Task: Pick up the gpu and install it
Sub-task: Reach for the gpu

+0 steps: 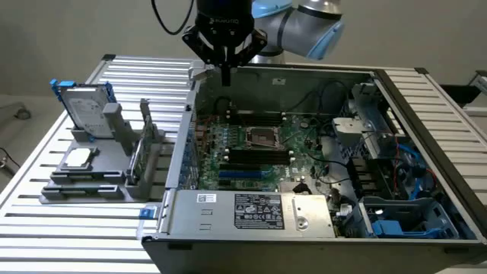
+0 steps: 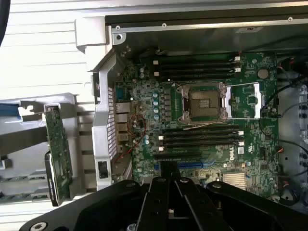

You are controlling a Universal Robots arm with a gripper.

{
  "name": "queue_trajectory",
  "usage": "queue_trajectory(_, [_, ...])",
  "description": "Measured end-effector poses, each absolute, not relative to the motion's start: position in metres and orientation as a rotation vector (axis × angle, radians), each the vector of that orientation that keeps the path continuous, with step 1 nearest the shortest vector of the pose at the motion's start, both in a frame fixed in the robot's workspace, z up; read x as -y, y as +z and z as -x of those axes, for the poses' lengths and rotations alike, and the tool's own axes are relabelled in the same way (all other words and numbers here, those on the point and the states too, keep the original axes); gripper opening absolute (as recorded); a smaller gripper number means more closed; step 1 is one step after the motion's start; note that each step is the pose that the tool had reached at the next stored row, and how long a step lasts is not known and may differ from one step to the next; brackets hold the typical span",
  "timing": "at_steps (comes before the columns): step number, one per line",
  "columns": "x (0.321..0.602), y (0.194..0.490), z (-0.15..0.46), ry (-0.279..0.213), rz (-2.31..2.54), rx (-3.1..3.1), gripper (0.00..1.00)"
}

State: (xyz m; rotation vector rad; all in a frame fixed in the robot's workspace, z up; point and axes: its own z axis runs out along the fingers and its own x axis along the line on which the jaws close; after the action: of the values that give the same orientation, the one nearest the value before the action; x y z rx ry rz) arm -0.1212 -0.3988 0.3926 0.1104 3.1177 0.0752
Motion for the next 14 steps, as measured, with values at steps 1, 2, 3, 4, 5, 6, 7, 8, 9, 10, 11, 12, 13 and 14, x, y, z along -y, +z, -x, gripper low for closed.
queue_trajectory(1, [0.399,0.393,0.121,0.075,-0.11,-3.118,0.11])
queue_trajectory(2, [0.399,0.393,0.121,0.075,-0.11,-3.118,0.11])
queue_trajectory(3, [0.399,0.393,0.121,0.075,-0.11,-3.118,0.11])
queue_trajectory(4, [0.399,0.393,0.121,0.075,-0.11,-3.118,0.11])
queue_trajectory(5, [0.399,0.393,0.121,0.075,-0.11,-3.118,0.11])
queue_trajectory(6, [0.399,0.393,0.121,0.075,-0.11,-3.118,0.11])
queue_trajectory(7, [0.399,0.393,0.122,0.075,-0.11,-3.118,0.11])
queue_trajectory(8, [0.399,0.393,0.125,0.075,-0.111,-3.118,0.11])
queue_trajectory(9, [0.399,0.393,0.13,0.075,-0.11,-3.118,0.11])
queue_trajectory(10, [0.399,0.392,0.134,0.075,-0.11,-3.118,0.11])
queue_trajectory(11, [0.398,0.392,0.139,0.075,-0.111,-3.119,0.11])
queue_trajectory(12, [0.398,0.391,0.144,0.075,-0.111,-3.12,0.11])
queue_trajectory(13, [0.398,0.391,0.148,0.075,-0.111,-3.122,0.11])
queue_trajectory(14, [0.397,0.39,0.153,0.075,-0.111,-3.124,0.11])
